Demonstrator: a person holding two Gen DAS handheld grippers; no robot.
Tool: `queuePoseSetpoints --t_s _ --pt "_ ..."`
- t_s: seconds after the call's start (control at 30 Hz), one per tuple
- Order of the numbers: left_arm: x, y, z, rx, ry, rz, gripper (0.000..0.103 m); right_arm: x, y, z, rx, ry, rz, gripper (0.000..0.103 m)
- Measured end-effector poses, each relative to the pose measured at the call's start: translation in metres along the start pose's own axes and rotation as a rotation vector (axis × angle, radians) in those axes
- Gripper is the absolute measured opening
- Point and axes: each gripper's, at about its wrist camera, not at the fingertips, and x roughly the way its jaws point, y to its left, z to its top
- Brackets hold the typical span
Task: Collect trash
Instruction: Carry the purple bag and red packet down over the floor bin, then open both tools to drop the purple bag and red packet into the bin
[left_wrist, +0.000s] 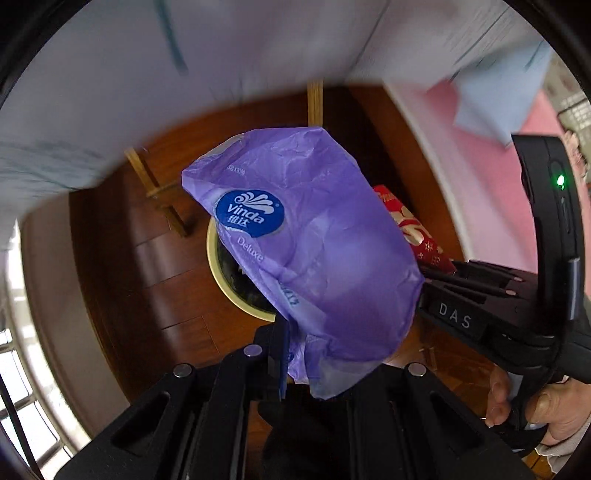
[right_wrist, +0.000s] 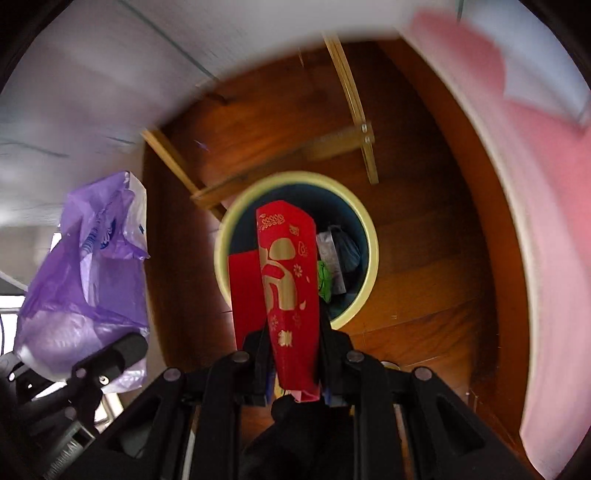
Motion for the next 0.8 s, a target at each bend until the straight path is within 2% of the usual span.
queuePoseSetpoints --t_s 0.17,0.3,0.37,0.43,0.47,0.5,0.53,0.6,0.7,0.8 --pt "0.064 0.007 0.009 0.015 0.048 -0.009 0.009 0.062 -0.011 0.006 -0.001 0.026 -0.020 0.018" --pt "0.095 0.009 0.019 0.048 0.060 0.001 0.011 0.094 -0.020 0.013 0.005 0.037 -0.027 0.022" --pt "0.105 0.009 0.023 0.054 0.060 0.004 0.018 0.104 -0.023 0.016 0.010 0.036 -0.035 0.023" --pt "0.109 0.011 0.025 0.054 0.051 0.019 0.043 0.112 -0.028 0.023 0.013 0.045 -0.052 0.033" --pt "0.111 0.015 0.028 0.052 0.049 0.029 0.049 0.114 -0.030 0.026 0.019 0.050 -0.061 0.034" --pt "0.112 0.022 0.032 0.050 0.051 0.034 0.062 0.114 -0.031 0.027 0.027 0.051 -0.066 0.037" --pt "0.113 0.023 0.033 0.047 0.055 0.036 0.071 0.118 -0.034 0.032 0.032 0.051 -0.065 0.039" --pt "0.116 0.027 0.034 0.042 0.057 0.043 0.073 0.118 -0.036 0.035 0.035 0.049 -0.064 0.040" --pt "0.122 0.032 0.034 0.039 0.071 0.064 0.082 0.115 -0.037 0.037 0.033 0.041 -0.064 0.040" --pt "0.122 0.037 0.032 0.027 0.062 0.077 0.082 0.113 -0.038 0.038 0.041 0.036 -0.059 0.040"
